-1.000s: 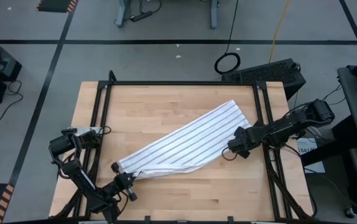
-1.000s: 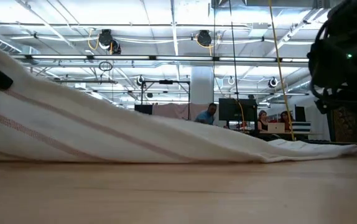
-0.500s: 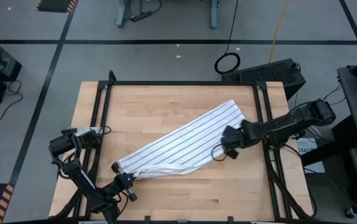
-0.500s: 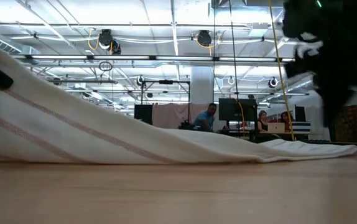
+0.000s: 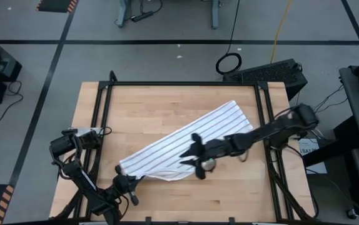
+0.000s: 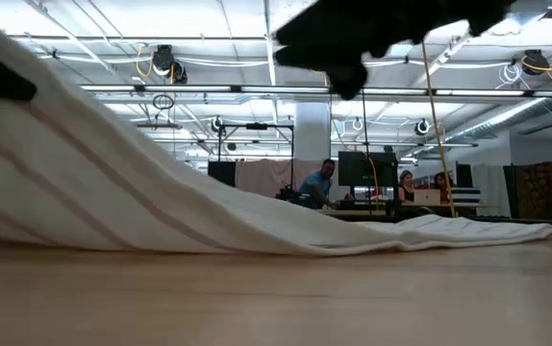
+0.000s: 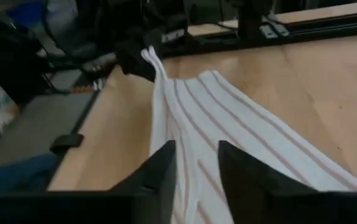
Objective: Roll towel into tight, uniform cylinder
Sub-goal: Fold the white brown kitchen towel
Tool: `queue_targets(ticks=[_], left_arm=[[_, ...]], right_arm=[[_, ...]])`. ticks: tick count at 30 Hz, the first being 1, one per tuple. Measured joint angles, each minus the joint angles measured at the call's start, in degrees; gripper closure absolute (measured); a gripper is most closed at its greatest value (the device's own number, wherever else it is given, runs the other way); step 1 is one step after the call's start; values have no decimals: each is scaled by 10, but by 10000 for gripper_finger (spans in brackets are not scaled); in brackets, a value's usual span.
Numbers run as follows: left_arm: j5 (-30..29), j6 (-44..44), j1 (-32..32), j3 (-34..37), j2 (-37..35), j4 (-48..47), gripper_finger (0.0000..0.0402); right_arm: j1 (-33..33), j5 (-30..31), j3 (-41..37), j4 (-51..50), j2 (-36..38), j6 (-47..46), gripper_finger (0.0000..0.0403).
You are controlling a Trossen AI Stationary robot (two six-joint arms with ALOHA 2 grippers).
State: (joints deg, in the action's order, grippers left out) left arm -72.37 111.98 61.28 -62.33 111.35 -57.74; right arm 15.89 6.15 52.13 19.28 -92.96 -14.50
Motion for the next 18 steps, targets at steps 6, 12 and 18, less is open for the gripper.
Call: queue_targets(ticks=[6,12,18], left_arm=[[-10,-3,-18,0,0,35,400],[-9,-20,-14,0,0,59,400],[-6,-15,1,0,0,63,400]], right_arm=[[-1,-23,196,-108,-152,36,231],[4,-36,352,-174,-276,122,206],[5,-63,420,-192,-337,124,204]])
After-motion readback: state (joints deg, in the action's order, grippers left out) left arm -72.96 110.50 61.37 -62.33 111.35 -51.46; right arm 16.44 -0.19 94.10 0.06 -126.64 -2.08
